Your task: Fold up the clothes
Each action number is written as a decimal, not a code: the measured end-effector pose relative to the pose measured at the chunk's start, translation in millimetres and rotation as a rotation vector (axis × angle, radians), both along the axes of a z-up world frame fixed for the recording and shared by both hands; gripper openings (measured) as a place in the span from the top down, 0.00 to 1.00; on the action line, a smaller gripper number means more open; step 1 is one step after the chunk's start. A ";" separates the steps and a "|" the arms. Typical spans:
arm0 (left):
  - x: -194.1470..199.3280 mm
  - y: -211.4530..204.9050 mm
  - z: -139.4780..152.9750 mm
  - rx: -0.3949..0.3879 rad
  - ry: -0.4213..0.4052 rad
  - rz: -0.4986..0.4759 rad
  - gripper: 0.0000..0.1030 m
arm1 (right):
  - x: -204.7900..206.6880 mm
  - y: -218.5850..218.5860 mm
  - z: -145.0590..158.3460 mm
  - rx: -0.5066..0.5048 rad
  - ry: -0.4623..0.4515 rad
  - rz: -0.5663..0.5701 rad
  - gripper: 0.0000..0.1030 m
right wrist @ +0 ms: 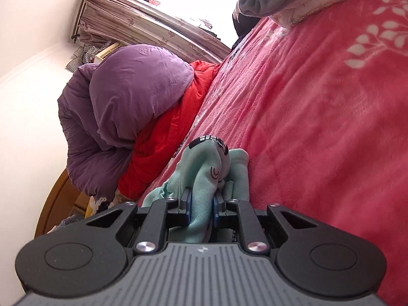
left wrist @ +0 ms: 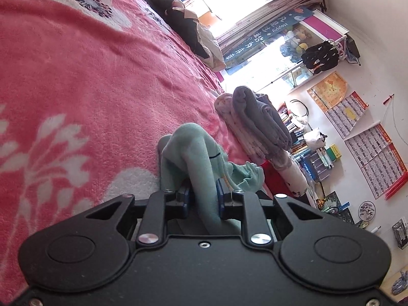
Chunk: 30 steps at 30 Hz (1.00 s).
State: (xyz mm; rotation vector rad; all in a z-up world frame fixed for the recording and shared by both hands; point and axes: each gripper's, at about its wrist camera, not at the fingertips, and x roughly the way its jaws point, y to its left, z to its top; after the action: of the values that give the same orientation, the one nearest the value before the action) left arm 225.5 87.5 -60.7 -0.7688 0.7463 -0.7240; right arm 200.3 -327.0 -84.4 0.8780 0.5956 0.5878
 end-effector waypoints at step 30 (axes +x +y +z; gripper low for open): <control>69.5 -182.1 88.1 0.563 -0.257 -0.508 0.72 | -20.0 8.3 27.1 -0.158 -0.119 -0.014 0.84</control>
State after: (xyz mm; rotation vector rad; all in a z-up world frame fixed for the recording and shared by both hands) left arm 295.0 -94.6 27.4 0.0364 0.8634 -0.9838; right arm 180.3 -318.6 -57.3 0.6929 0.5197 0.5678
